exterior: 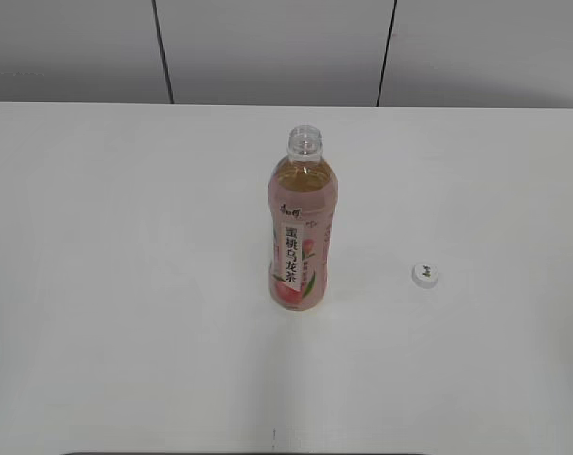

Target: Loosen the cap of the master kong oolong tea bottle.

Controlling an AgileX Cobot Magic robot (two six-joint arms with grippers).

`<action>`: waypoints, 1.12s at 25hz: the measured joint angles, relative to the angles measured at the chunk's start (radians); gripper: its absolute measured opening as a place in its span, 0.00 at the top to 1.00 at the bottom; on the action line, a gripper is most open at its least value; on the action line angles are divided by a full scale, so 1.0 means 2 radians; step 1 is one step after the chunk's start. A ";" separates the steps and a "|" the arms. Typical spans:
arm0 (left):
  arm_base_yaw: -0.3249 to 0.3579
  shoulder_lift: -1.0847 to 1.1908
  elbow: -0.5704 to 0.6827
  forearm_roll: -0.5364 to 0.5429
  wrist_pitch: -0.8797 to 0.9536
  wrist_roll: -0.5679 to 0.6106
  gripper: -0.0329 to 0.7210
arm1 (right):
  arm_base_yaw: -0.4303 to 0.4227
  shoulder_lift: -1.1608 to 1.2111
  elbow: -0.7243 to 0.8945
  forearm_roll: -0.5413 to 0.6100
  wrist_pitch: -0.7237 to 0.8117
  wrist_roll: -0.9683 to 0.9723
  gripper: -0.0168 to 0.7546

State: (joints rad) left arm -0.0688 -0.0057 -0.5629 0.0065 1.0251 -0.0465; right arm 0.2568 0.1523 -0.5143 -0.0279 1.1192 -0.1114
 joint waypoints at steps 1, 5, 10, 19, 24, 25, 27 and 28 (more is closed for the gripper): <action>0.000 0.000 0.000 0.000 0.000 0.000 0.51 | 0.000 -0.017 0.000 -0.001 -0.003 0.000 0.44; 0.000 0.000 0.001 -0.001 0.000 0.000 0.51 | 0.000 -0.077 0.001 -0.005 -0.005 0.001 0.44; 0.000 0.000 0.002 0.002 0.000 0.000 0.51 | 0.000 -0.079 0.001 -0.017 -0.006 0.015 0.44; 0.000 0.000 0.002 0.002 0.000 0.001 0.52 | 0.000 -0.079 0.001 -0.021 -0.008 0.021 0.44; 0.000 0.000 0.002 0.000 0.000 0.001 0.52 | 0.000 -0.079 0.001 -0.021 -0.010 0.022 0.44; 0.000 0.000 0.002 0.000 0.000 0.001 0.52 | 0.000 -0.079 0.001 -0.021 -0.010 0.022 0.44; 0.000 0.000 0.002 0.001 0.000 0.001 0.52 | -0.011 -0.079 0.001 -0.021 -0.011 0.022 0.44; 0.000 0.000 0.002 0.001 0.000 0.001 0.52 | -0.026 -0.079 0.001 -0.021 -0.011 0.022 0.44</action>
State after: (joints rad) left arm -0.0688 -0.0057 -0.5579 0.0078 1.0245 -0.0443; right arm 0.2041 -0.0062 -0.5124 -0.0700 1.0982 -0.0683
